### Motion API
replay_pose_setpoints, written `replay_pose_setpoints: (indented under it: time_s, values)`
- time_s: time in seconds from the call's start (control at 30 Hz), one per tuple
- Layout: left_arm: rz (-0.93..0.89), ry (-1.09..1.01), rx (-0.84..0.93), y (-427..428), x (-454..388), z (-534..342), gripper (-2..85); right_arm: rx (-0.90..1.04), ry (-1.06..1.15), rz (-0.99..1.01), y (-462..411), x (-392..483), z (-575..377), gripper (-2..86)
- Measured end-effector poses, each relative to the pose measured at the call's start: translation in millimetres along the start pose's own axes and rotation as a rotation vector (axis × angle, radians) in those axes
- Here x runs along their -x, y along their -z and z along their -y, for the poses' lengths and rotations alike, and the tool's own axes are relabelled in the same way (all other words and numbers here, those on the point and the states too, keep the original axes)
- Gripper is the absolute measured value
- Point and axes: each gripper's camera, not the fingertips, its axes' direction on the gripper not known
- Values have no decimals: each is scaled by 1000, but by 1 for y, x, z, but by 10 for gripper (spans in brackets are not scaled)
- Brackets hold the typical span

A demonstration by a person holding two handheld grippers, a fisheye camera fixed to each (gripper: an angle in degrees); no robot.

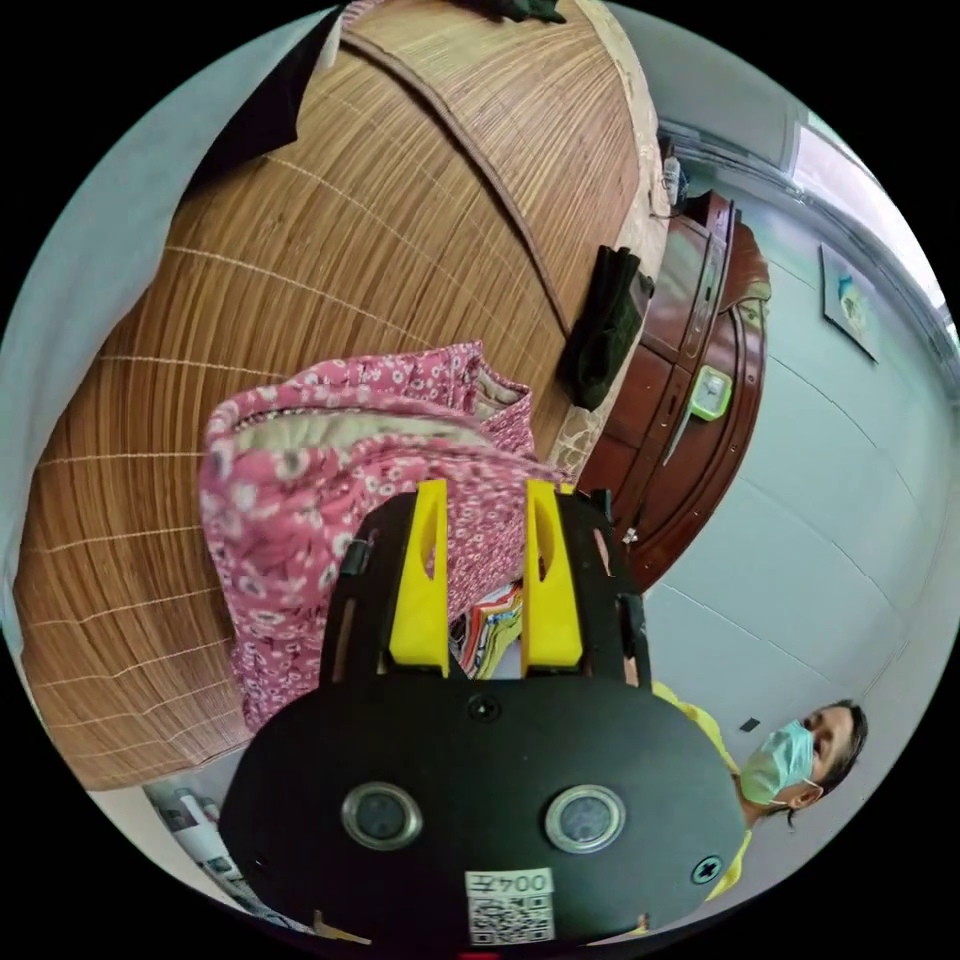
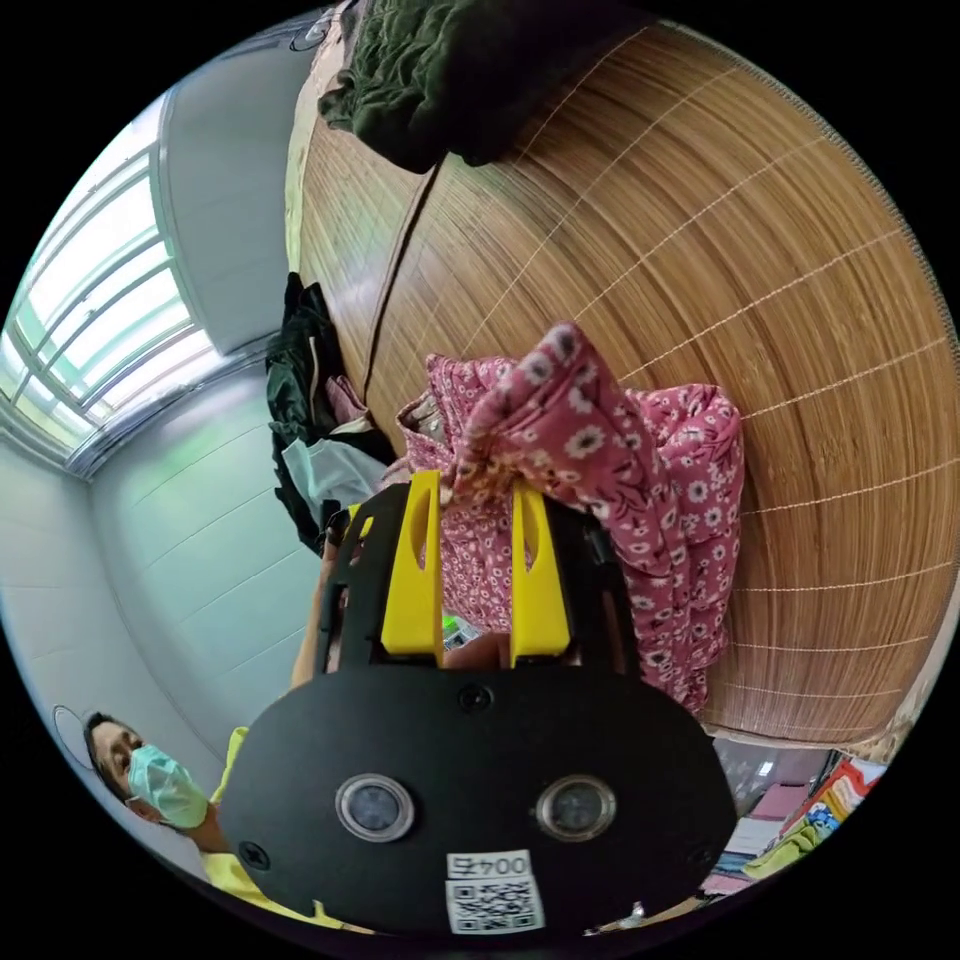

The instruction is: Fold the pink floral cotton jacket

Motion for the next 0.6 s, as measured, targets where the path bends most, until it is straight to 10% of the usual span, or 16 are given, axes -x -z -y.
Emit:
replay_pose_setpoints:
  time_s: [0.2,0.47,0.6]
  values:
    - [-104,-192,-295,40,-31,-46,97,-212,231,-52,30,57,-30,99]
    - [715,-599,-403,-55,-57,-238,30,-364,555,-675,-62,106,-177,65]
    - [784,-585,-373,-100,-22,-271,21,-421,569,-830,-125,81,-204,52]
